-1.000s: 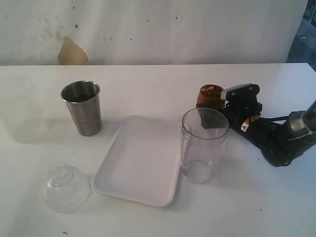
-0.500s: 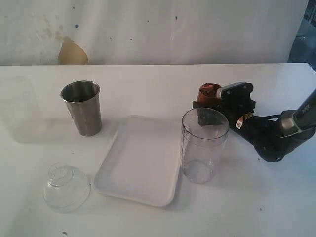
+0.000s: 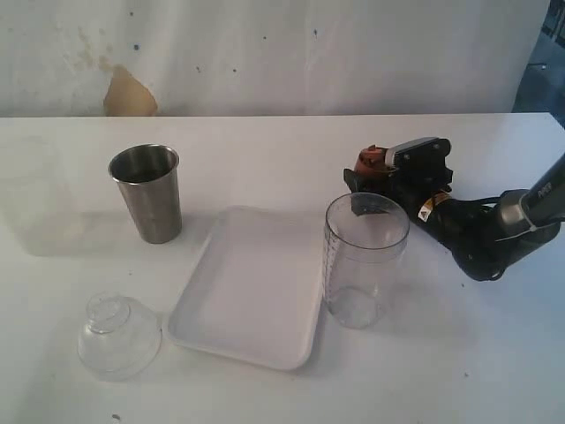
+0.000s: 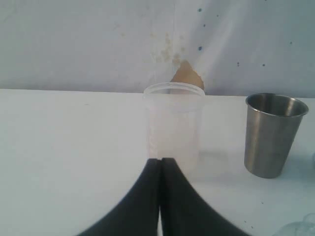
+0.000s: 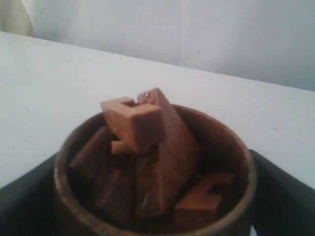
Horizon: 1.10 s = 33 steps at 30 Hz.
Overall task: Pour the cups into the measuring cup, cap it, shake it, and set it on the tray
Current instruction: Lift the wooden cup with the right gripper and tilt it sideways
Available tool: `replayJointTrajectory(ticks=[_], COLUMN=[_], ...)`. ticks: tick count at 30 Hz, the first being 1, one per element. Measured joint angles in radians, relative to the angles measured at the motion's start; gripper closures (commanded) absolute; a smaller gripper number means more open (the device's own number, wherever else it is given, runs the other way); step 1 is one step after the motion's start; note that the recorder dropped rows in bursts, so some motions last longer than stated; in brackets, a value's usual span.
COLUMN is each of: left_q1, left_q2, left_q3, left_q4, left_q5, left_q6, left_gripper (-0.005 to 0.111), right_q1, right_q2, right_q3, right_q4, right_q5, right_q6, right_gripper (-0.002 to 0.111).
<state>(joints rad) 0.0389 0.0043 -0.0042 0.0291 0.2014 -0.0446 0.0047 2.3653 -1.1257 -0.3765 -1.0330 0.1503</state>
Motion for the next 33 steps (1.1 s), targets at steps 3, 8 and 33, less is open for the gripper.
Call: replayJointTrajectory(ticks=[3, 8, 33], left_q1=[0.000, 0.000, 0.000], left_q2=[0.000, 0.000, 0.000], left_q3=[0.000, 0.000, 0.000], left_q4=[0.000, 0.000, 0.000], left_q5=[0.000, 0.000, 0.000], left_q6=[0.000, 0.000, 0.000], left_gripper=[0.107, 0.107, 0.107], right_q1=[0.000, 0.017, 0.001], right_q2=[0.000, 0.000, -0.486], right_q3=[0.000, 0.000, 0.054], right_q4=[-0.002, -0.002, -0.158], right_q5=[0.028, 0.041, 0.319], right_q6=[0.006, 0.024, 0.055], right_gripper=[0.031, 0.097, 0.108])
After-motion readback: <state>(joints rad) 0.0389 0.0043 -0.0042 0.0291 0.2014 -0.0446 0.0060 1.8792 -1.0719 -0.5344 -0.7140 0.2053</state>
